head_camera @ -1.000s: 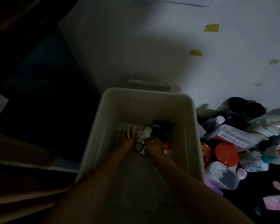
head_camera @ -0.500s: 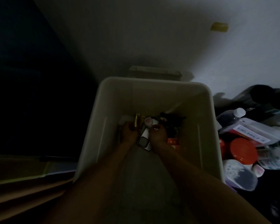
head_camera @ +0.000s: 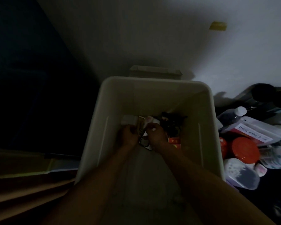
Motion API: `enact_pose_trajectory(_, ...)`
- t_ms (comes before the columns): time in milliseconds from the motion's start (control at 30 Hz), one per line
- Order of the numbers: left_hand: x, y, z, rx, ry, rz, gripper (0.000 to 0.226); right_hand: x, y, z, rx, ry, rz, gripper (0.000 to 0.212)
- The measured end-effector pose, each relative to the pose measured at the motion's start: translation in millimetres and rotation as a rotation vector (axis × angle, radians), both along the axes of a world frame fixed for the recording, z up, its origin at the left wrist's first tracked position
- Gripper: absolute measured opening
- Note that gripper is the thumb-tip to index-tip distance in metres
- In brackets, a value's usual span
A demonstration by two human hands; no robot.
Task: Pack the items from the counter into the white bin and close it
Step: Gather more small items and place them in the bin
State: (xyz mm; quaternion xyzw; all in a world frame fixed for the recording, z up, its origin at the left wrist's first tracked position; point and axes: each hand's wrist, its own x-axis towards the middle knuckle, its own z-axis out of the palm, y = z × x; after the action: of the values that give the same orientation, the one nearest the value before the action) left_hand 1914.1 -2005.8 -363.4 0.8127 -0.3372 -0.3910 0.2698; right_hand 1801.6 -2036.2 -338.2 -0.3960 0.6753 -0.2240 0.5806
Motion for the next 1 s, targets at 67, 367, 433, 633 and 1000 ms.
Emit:
enact_pose_trajectory(67, 1, 2, 0, 0.016, -0.001, -0.029, 0.03, 0, 2, 3, 0.01, -0.01, -0.006, 0.024)
enact_pose_trajectory(367, -1, 14, 9, -0.127, -0.102, -0.142, 0.022, -8, 16, 8, 0.086, -0.069, -0.115, 0.033)
enact_pose_trajectory(433, -3, 14, 9, -0.15, -0.167, -0.223, 0.022, -8, 19, 8, 0.079, -0.054, -0.098, 0.038)
enact_pose_trajectory(633, -8, 13, 14, -0.188, -0.161, -0.445, 0.058, -3, 16, 1, -0.029, -0.008, -0.176, 0.039)
enact_pose_trajectory(1000, 0, -7, -6, -0.097, -0.283, -0.76, 0.077, 4, 4, -12, 0.123, -0.172, -0.238, 0.013)
